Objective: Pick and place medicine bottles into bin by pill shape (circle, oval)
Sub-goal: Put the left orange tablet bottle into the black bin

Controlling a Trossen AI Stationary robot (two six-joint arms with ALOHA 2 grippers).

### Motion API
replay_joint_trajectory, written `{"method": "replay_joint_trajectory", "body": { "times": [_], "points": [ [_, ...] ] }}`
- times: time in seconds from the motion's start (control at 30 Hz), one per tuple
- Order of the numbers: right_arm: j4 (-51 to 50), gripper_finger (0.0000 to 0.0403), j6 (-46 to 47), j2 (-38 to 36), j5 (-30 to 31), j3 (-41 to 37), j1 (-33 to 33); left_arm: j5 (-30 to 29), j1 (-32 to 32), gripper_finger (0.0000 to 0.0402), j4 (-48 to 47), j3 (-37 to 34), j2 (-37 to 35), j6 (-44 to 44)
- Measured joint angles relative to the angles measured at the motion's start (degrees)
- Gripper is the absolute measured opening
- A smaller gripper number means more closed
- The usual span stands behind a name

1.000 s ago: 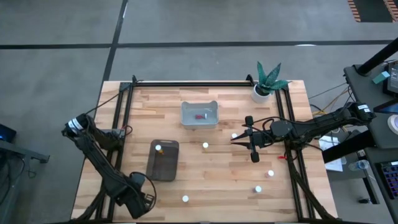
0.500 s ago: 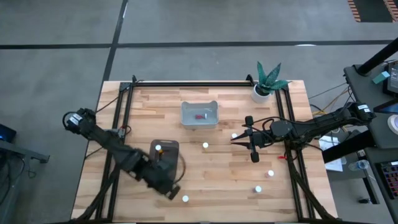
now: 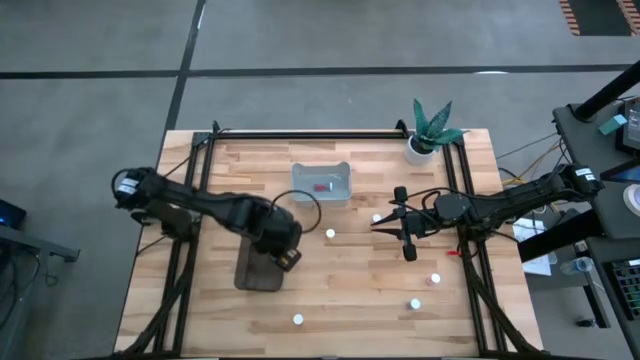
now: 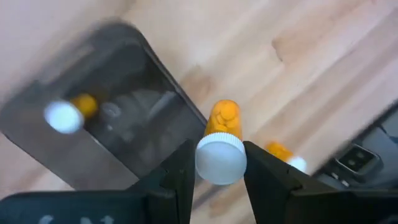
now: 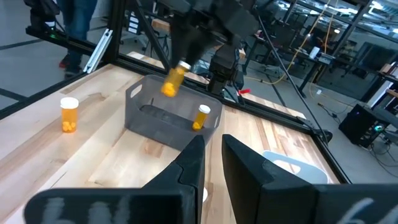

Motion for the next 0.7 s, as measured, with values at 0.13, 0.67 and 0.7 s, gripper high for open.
{"method": "replay_joint_trajectory", "body": {
  "times": [0.13, 0.67, 0.7],
  "points": [
    [0.0, 0.0047, -0.3, 0.0, 0.0, 0.0, 0.0, -1.0, 2.9, 0.0099, -0.1, 0.0, 0.0, 5.2],
    [-0.1, 0.0047, -0.4, 0.0, 0.1, 0.0, 0.0, -8.1, 4.6, 0.0099, -3.7, -6.7, 1.7, 11.1],
    [-0.1, 0.0047, -0.4, 0.0, 0.1, 0.0, 0.0, -8.8, 4.6, 0.0099, -3.7, -6.9, 2.1, 12.1]
  ]
}}
